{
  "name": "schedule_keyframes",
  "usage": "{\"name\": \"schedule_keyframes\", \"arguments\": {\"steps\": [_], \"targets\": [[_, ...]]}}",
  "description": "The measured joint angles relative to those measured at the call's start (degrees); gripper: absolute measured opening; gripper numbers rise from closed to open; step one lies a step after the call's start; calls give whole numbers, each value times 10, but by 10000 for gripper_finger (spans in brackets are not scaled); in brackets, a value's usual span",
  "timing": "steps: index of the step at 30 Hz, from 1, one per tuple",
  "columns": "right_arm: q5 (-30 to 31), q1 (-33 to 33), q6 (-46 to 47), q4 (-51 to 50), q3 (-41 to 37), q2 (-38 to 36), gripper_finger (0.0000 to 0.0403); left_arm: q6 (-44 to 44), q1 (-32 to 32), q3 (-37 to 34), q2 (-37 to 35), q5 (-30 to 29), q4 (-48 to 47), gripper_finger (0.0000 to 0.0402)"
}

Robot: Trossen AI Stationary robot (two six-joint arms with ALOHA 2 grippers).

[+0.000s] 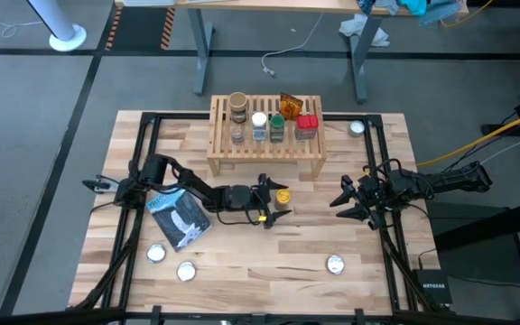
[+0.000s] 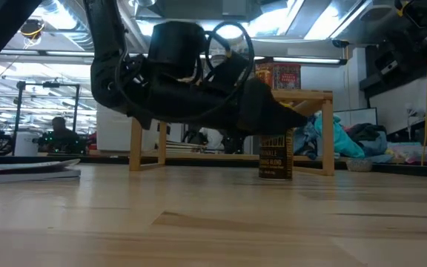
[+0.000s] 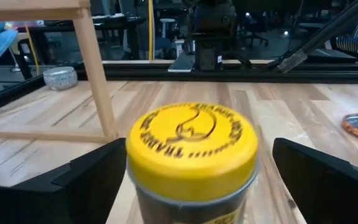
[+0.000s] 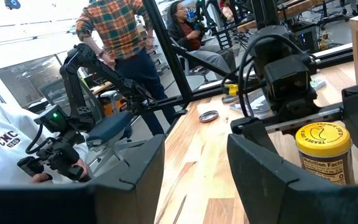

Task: Shelf spices
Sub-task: Remove the yellow seasoning bottle from the shelf, then remove the red seasoning can from the shelf

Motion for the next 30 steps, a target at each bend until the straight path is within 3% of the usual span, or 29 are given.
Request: {"name": "schedule_keyframes", "arguments": {"steps": [18, 30], "targets": [[0, 0, 0, 0, 0, 0, 182, 58, -9, 0, -100, -1, -108, 393], [0, 0, 0, 0, 0, 0, 182, 159, -14, 0, -251, -22, -232, 393]]}}
